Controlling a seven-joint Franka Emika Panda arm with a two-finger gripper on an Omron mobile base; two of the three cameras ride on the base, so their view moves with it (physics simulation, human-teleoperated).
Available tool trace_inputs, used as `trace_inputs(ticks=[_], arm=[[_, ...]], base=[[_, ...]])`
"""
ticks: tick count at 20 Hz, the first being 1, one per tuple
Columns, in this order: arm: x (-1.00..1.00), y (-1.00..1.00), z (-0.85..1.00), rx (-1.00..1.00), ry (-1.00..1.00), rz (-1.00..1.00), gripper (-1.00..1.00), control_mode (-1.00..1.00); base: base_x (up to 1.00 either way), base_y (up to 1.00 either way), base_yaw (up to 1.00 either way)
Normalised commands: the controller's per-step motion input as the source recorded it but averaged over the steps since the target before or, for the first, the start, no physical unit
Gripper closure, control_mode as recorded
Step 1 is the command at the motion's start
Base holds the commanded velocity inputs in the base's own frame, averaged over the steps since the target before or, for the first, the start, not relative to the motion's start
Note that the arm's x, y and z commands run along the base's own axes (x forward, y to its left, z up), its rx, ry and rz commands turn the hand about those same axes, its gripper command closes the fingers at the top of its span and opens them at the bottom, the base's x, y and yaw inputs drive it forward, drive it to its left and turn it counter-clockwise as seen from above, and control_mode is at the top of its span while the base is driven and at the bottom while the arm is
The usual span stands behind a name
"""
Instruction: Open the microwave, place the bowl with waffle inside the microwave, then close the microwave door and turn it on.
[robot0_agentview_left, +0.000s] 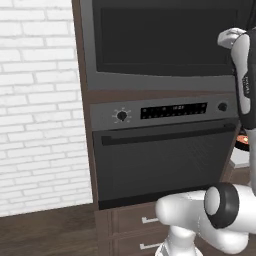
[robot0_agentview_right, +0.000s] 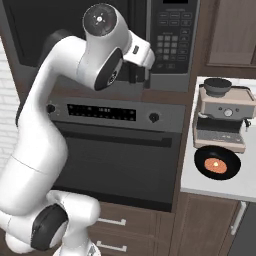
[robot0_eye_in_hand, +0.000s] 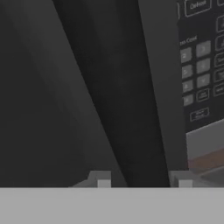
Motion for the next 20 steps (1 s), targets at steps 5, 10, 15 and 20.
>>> trace_inputs(ticks=[5,10,15,20], arm=[[-1.0,0.73,0.0,0.0,-0.06,0.1,1.0,-1.0],[-1.0,0.68,0.0,0.0,-0.05,0.1,1.0,-1.0],[-1.0,0.74,0.0,-0.02,-0.02,0.06,1.0,-1.0],[-0.99,0.87,0.0,-0.04,0.0,0.01,1.0,-1.0]], base=[[0.0,0.0,0.0],[0.0,0.0,0.0],[0.0,0.0,0.0],[0.0,0.0,0.0]])
